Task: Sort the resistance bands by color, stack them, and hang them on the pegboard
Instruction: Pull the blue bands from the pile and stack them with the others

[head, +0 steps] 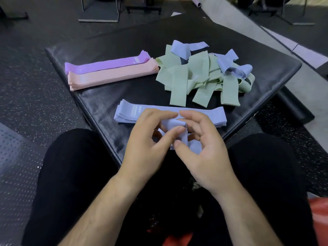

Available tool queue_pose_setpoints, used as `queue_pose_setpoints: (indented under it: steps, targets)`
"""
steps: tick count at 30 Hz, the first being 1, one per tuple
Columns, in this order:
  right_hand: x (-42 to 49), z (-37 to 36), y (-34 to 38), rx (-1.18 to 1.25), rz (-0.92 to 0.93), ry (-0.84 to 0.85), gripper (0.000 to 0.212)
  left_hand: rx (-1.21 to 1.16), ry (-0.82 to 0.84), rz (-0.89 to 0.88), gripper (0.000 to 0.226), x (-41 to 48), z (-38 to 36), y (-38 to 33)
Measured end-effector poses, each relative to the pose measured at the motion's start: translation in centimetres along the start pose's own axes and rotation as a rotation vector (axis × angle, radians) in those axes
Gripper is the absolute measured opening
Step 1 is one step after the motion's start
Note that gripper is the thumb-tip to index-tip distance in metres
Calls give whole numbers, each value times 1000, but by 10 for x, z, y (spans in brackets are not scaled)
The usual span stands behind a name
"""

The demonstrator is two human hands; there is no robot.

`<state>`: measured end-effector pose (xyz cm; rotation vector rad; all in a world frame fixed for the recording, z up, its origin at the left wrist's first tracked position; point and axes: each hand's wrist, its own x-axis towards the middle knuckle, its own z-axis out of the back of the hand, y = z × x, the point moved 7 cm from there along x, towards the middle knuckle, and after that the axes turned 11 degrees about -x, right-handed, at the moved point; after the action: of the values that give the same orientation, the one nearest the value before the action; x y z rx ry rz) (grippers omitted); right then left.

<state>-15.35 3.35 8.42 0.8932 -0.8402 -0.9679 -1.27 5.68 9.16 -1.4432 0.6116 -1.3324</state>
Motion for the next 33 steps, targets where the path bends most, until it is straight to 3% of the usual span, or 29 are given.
queue_pose_setpoints:
  steps: [3, 8, 13, 17, 21, 23, 25, 28, 33]
  targets:
    - [4, -6, -1, -34, -44, 45, 50, 34, -9, -15, 13, 8, 7, -5]
    - [40, 2, 21, -24, -12, 117, 12, -12, 27, -2, 20, 46, 17, -35]
    - [80, 5, 30, -14, 69, 311, 21, -42, 126, 21, 18, 78, 19, -35]
    - [72, -7, 0, 23, -46, 434, 19, -126, -27, 115, 18, 63, 26, -2]
    - [60, -11, -17, -168, -94, 603, 42, -140, -188, 147, 19, 62, 48, 17]
    - [62, -3, -18, -184, -131, 612, 45, -169, -234, 149, 18, 66, 61, 23]
    - [63, 8, -18, -147, -169, 630, 28, -184, -276, 159, 17, 68, 70, 31]
    - [63, 28, -23, -189, -199, 642, 26, -236, -353, 157, 15, 67, 81, 38]
    - [77, 67, -33, -405, -154, 396, 31, -283, -482, 98, 15, 68, 101, 38]
